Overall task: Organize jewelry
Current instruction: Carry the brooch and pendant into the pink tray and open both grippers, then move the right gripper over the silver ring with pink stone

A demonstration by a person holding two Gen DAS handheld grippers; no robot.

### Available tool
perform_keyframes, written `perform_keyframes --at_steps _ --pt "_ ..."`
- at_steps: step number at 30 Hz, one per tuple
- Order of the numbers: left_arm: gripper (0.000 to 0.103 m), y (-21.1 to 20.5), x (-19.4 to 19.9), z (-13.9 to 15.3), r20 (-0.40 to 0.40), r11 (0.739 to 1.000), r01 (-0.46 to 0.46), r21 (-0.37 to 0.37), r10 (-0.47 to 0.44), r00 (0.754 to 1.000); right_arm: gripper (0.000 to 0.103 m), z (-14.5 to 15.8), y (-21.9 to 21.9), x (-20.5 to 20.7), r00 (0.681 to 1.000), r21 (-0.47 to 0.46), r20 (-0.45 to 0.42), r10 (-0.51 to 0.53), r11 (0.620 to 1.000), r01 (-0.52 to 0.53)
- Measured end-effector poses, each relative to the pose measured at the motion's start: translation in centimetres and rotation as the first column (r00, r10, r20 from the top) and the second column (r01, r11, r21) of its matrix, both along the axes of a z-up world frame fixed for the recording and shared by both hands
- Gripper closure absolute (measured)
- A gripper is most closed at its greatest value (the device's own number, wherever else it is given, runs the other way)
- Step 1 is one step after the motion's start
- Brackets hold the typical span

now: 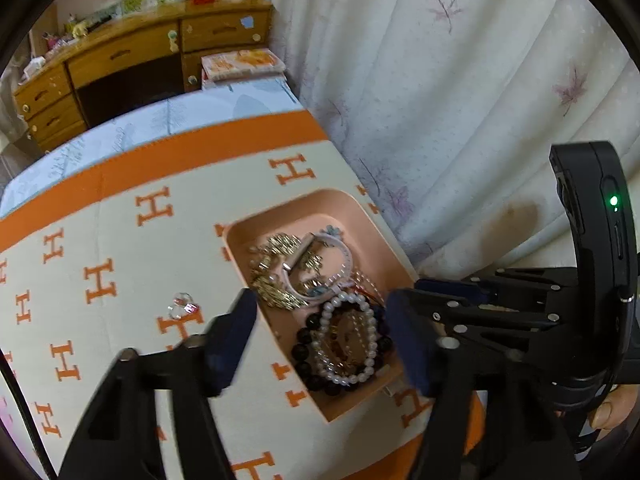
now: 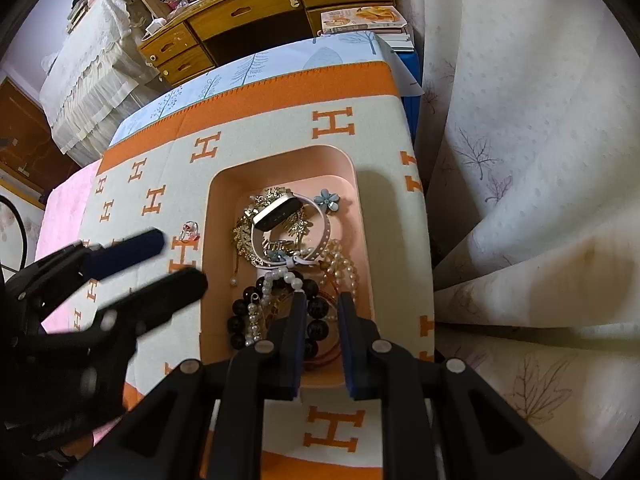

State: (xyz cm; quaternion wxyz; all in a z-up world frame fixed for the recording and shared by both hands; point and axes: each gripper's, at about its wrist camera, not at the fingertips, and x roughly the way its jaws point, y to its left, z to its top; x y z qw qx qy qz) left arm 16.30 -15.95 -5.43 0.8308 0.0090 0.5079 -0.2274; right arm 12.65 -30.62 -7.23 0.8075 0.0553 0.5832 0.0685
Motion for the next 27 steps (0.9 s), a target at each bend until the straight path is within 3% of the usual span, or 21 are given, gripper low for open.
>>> perform_keyframes --at_steps 27 --pt "0.035 8.0 -1.7 3.3 0.086 0.991 -0.102 0.082 0.095 0.992 0.087 3.1 6.4 -2.7 0.983 0.013 0.084 0.162 0.986 -0.164"
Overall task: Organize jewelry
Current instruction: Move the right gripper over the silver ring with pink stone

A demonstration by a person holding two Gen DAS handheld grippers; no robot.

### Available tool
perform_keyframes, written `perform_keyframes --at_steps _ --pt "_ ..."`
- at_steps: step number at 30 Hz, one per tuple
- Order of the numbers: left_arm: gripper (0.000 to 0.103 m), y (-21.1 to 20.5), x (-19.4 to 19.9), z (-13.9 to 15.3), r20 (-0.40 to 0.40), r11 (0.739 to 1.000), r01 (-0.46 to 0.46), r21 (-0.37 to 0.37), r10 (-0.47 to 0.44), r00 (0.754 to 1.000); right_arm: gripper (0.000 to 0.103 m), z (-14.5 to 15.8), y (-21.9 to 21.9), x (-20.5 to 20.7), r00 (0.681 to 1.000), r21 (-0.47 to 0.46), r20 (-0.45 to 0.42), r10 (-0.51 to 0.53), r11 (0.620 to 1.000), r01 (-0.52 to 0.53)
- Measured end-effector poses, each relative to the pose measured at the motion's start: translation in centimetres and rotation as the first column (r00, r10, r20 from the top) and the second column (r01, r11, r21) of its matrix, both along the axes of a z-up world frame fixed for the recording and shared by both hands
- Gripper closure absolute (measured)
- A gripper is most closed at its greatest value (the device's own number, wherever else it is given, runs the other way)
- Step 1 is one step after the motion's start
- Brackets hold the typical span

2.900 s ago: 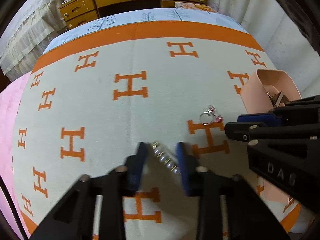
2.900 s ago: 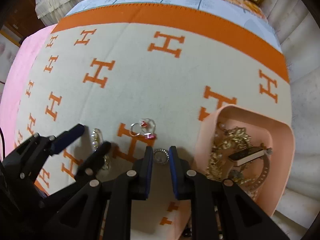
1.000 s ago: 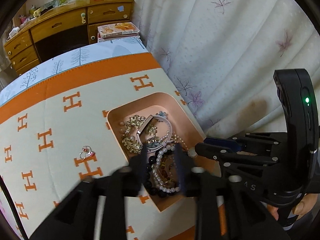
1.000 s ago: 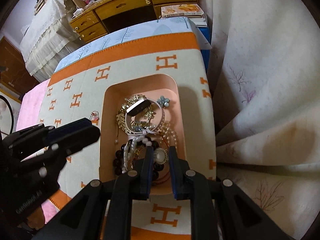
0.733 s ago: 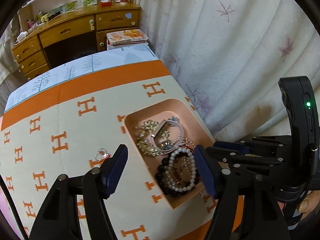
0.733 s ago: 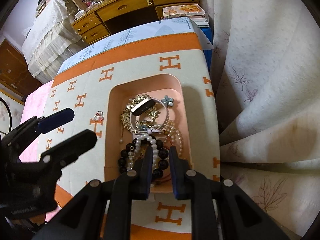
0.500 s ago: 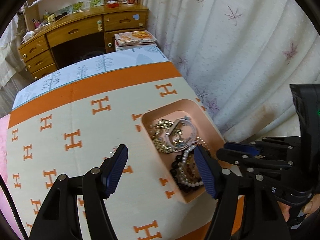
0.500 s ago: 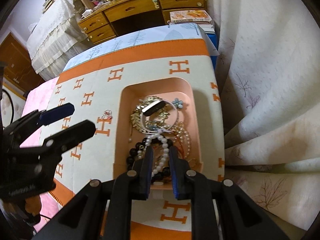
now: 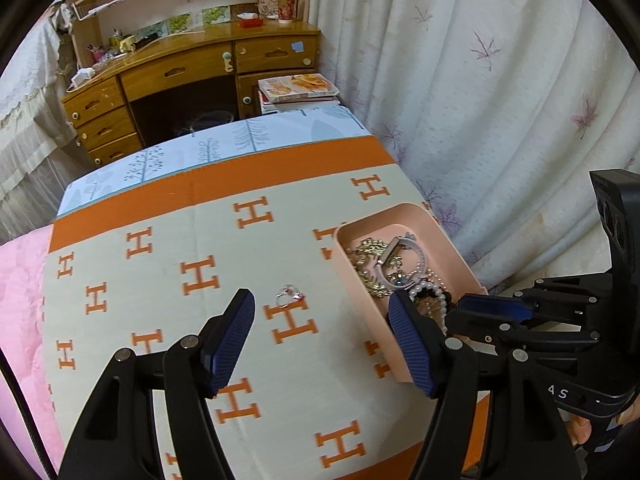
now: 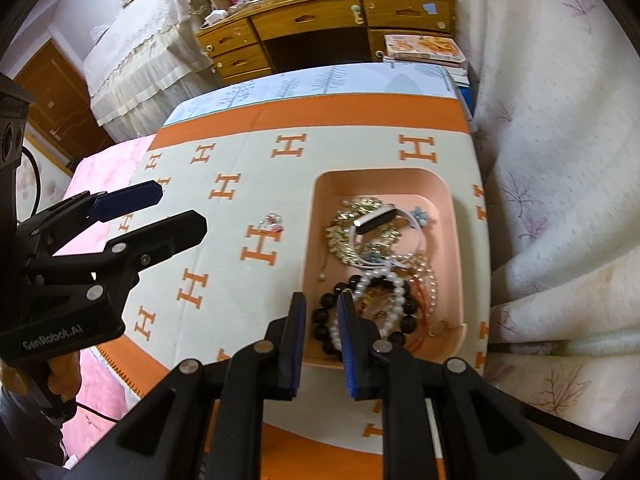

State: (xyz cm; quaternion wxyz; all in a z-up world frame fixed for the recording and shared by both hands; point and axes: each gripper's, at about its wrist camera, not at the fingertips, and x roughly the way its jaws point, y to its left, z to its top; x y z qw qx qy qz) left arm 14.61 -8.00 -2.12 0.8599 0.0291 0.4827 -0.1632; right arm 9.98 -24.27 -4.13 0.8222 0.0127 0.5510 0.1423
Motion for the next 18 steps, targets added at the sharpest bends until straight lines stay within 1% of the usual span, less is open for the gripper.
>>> perform_keyframes --at_steps 4,12,18 --pt "0.030 1.5 -0.5 0.4 0.020 1.000 -0.020 0.014 0.020 1.000 0.087 0.4 1.2 -0.2 1.000 0.007 0.008 0.023 1.000 -0.023" --pt "0.030 5.3 -1.4 0.1 0.065 0.995 -0.089 0.051 0.086 0.994 0.087 -0.2 3.7 -0.1 0.997 0.011 0.006 0.072 0.997 -0.072" --pt "0.029 7.8 -1.6 -0.8 0.098 0.985 -0.152 0.080 0.144 0.985 0.087 -1.1 6.0 0.3 0.992 0.004 0.039 0.124 0.992 -0.124"
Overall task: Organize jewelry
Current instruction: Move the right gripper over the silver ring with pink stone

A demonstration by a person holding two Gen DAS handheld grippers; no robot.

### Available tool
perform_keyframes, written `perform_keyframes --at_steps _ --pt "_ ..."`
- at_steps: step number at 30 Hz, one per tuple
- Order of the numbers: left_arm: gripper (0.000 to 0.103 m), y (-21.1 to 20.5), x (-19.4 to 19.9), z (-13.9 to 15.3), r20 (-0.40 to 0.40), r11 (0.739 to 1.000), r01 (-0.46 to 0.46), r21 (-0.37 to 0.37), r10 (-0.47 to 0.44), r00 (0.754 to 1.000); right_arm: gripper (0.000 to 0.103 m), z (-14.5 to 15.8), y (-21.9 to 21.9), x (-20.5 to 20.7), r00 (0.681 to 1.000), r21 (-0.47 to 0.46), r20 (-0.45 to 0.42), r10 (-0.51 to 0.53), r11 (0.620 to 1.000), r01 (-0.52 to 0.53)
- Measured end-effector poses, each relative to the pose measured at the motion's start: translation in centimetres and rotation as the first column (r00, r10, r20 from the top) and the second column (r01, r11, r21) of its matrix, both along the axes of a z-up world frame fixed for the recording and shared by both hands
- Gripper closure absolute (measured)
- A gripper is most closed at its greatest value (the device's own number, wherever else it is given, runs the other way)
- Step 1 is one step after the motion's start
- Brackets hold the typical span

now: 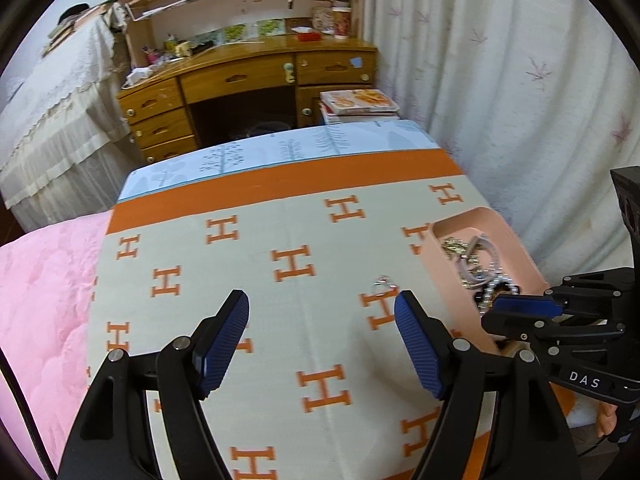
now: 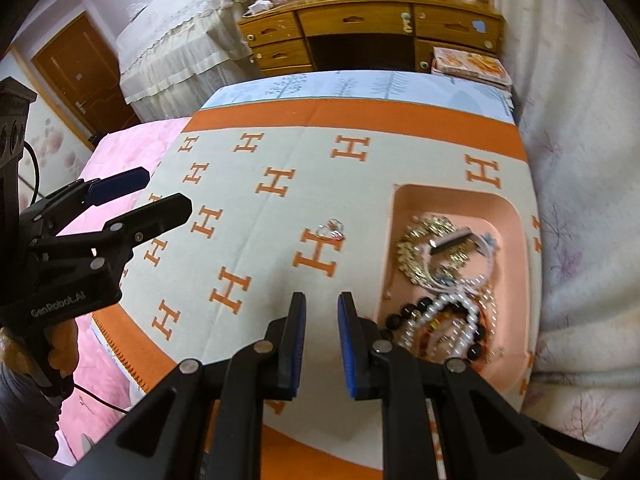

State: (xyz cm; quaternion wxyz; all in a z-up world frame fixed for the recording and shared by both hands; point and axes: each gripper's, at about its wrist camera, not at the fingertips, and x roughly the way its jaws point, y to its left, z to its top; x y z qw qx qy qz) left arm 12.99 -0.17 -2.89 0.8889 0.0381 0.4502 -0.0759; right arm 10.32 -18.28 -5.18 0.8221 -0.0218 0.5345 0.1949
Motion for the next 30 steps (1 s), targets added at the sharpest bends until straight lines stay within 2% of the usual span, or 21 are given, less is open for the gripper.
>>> perform_keyframes --at_steps 7,15,24,30 --pt "0.029 1.9 0.4 -1.5 -0.002 0.999 -0.032 0.007 0.032 0.999 0.087 -1.9 1.8 1.9 1.000 -0.010 -0.021 0.022 1.000 -0.023" --pt "0.028 4.0 2.3 -4.5 -0.064 0.996 -0.080 -0.023 0.079 0.995 0.087 -4.2 2.9 5.9 0.995 -0.011 -0.097 0.007 1.000 -0.008" --pt "0.028 5.5 3.7 -7.6 -0.134 0.992 -0.109 -0.060 0.100 0.986 0.087 -7.0 4.7 9.2 0.988 -0.125 -0.154 -0.004 0.992 -0.016" --pt "0.028 5.7 3.8 -8.0 -0.145 0.992 -0.108 -0.066 0.097 0.985 0.087 -8.7 5.7 9.9 0.985 -0.213 -0.171 -0.005 0.976 -0.032"
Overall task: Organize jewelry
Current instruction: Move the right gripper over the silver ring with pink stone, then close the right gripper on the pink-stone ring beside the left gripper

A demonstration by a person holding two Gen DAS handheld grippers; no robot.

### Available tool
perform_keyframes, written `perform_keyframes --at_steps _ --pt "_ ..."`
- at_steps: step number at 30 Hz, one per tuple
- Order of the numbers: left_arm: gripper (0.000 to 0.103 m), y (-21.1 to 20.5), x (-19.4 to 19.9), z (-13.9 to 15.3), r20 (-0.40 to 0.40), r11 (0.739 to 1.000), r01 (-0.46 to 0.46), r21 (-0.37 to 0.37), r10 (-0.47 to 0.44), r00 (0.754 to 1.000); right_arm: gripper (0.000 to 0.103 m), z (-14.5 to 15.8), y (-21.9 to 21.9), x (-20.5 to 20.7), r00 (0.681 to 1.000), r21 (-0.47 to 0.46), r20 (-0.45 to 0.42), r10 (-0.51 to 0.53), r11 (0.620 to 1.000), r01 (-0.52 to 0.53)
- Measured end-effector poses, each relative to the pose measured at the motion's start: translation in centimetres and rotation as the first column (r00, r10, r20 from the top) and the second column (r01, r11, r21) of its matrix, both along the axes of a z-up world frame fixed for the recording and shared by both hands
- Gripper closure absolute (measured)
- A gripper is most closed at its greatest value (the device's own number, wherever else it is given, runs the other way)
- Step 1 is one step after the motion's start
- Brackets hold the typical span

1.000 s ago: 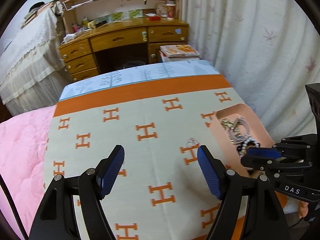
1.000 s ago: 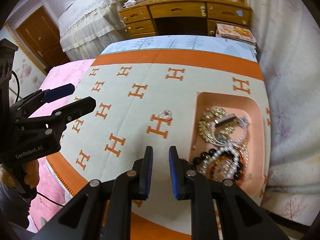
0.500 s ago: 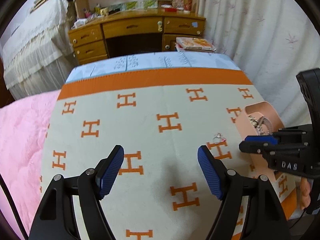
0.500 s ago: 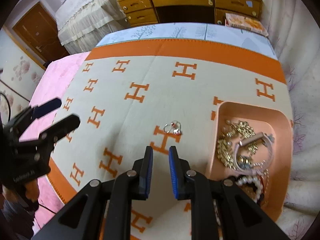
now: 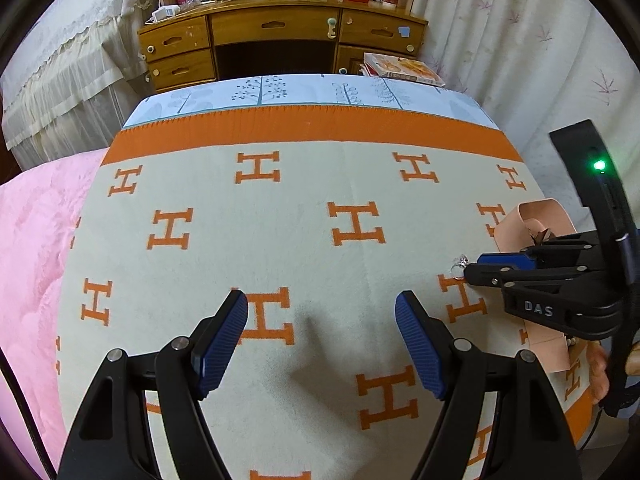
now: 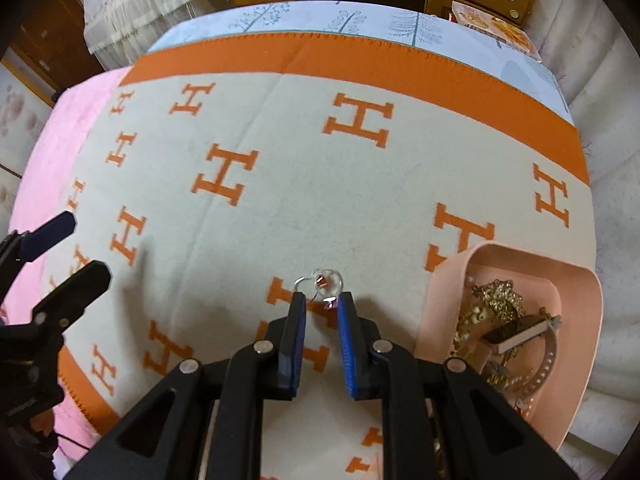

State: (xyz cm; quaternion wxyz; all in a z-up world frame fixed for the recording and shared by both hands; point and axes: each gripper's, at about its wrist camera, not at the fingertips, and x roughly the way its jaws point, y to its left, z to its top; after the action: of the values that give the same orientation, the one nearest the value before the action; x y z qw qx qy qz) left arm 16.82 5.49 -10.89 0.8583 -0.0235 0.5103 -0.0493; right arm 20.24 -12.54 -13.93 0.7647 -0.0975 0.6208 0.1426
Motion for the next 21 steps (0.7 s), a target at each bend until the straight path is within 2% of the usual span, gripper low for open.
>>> perform_keyframes --at_steps 5,7,10,16,21 --pt "0.028 -0.5 0.1 -0.3 -0.006 1.000 0.013 0.002 -0.013 1.000 0.087 -0.6 0.3 0.2 1.000 -0.001 -0.002 0.029 1.000 -0.029" --pt "0.028 -0.8 0.3 -0.4 -0.007 1.000 0.022 0.001 -0.022 1.000 0.091 -0.2 0.0 0.0 0.999 0.003 0.019 0.032 0.999 -0.032" --pt "0.028 -1.8 0.5 -0.6 -0.007 0.999 0.047 0.003 -0.047 0.999 0.093 1.1 -1.0 -0.3 0.999 0.058 0.038 0.011 0.998 -0.013" --pt "0.028 -5.3 1.2 -1.5 -0.015 0.991 0.136 0.017 -0.136 0.991 0.093 3.7 -3.0 -1.4 0.996 0.140 0.080 -0.035 0.990 0.024" --pt "0.029 -9.2 1.5 -2.6 0.001 0.967 0.239 0.084 -0.240 0.971 0.093 4.3 -4.0 -1.9 0.994 0.180 0.095 -0.051 0.983 0.033"
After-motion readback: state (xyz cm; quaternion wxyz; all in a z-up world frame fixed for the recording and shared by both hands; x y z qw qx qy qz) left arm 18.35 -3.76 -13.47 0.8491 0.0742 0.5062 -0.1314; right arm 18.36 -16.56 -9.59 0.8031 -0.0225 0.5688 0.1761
